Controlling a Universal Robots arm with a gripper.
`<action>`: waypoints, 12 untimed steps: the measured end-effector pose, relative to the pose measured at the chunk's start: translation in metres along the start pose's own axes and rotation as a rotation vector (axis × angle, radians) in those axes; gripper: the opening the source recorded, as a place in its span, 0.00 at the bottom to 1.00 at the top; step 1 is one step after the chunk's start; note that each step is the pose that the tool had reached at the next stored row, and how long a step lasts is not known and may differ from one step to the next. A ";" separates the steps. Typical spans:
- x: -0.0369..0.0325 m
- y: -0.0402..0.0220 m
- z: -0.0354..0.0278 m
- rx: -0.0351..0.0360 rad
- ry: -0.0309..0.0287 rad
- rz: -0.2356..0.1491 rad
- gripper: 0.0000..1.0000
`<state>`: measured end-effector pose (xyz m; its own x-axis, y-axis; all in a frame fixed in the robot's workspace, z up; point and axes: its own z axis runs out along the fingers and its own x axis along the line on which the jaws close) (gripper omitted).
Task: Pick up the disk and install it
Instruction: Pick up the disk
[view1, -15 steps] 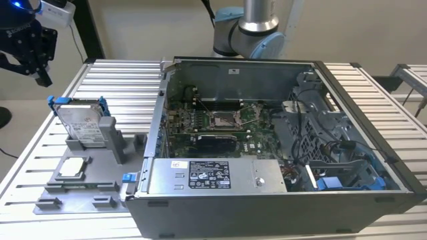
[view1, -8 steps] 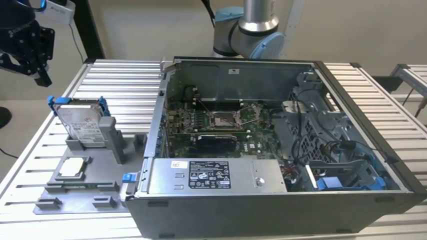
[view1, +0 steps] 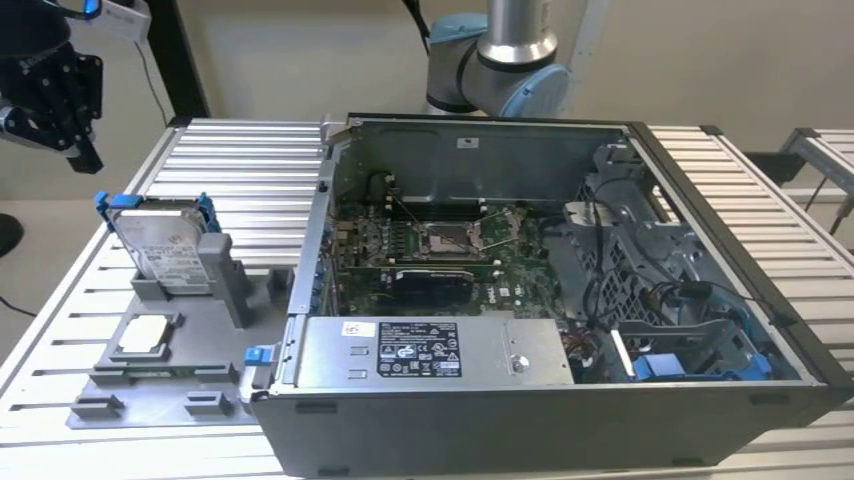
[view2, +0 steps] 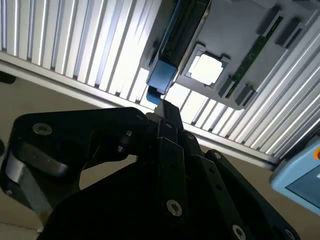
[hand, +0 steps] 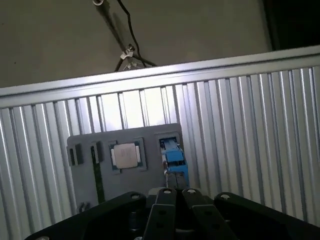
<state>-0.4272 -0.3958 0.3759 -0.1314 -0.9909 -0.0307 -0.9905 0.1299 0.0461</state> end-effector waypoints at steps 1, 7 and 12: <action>0.0000 -0.0001 0.0000 -0.0005 0.0007 -0.015 0.00; 0.0000 -0.0001 0.0000 -0.0023 0.0034 -0.074 0.00; 0.0000 -0.0001 0.0000 -0.0027 0.0041 -0.087 0.00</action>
<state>-0.4272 -0.3958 0.3759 -0.0450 -0.9985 -0.0306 -0.9980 0.0436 0.0461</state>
